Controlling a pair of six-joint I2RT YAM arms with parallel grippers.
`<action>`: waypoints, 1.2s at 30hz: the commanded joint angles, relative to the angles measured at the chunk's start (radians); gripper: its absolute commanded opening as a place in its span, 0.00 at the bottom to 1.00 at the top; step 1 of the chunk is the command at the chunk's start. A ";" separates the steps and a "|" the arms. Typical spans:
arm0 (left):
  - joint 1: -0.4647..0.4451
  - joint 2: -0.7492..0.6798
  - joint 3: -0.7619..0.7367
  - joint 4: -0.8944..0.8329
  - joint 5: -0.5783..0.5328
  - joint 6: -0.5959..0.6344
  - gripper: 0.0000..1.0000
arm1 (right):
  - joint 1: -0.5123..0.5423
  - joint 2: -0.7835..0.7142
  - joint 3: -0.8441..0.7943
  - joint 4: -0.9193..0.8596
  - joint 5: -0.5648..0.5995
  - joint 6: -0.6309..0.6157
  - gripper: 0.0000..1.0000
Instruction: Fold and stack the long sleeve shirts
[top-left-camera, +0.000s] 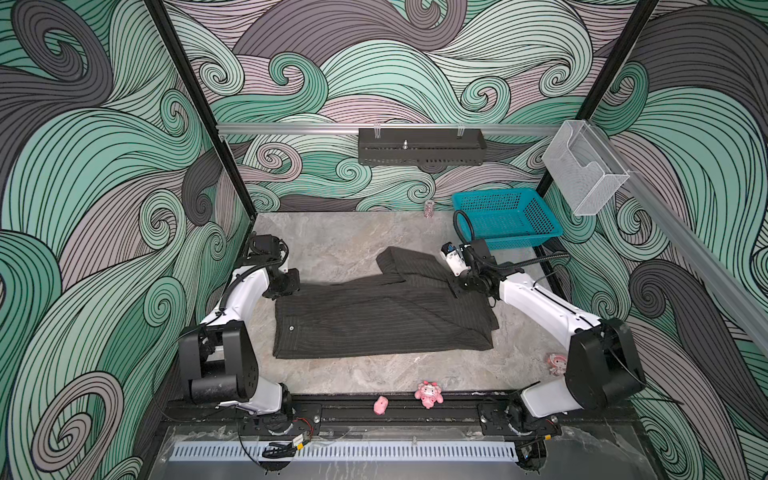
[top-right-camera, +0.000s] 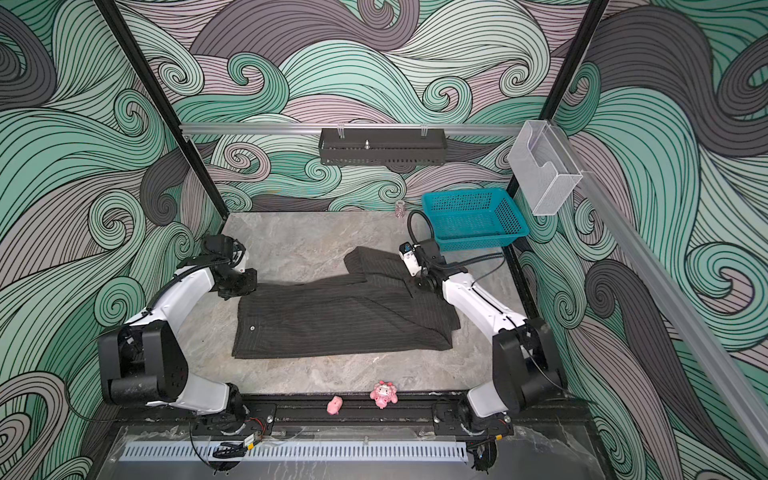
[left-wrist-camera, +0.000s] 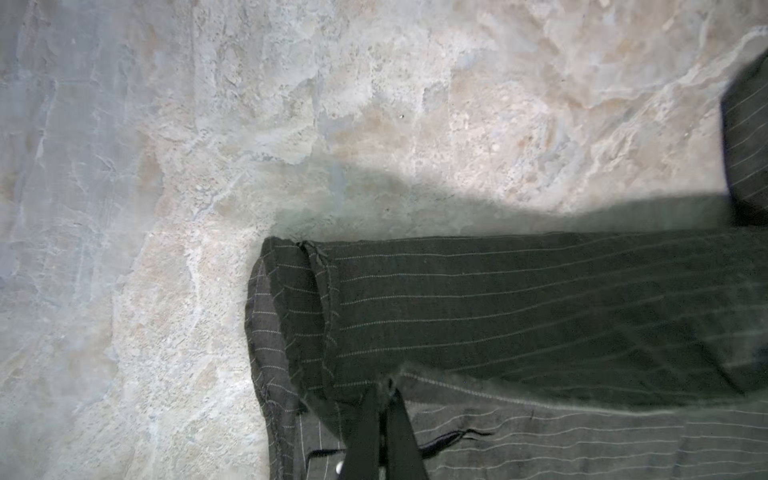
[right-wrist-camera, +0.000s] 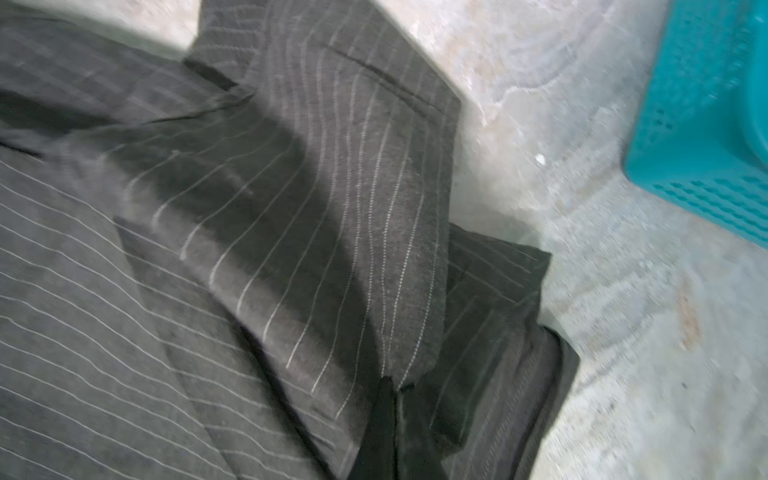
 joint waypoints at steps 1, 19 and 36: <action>-0.001 -0.030 -0.012 0.004 -0.072 0.035 0.00 | 0.002 -0.044 -0.034 -0.028 0.094 -0.013 0.00; -0.045 -0.026 -0.032 -0.042 -0.149 0.022 0.30 | 0.073 -0.017 -0.107 -0.037 0.098 0.022 0.11; -0.095 -0.070 0.051 -0.034 0.090 -0.205 0.32 | 0.080 -0.077 -0.008 -0.048 0.025 0.144 0.47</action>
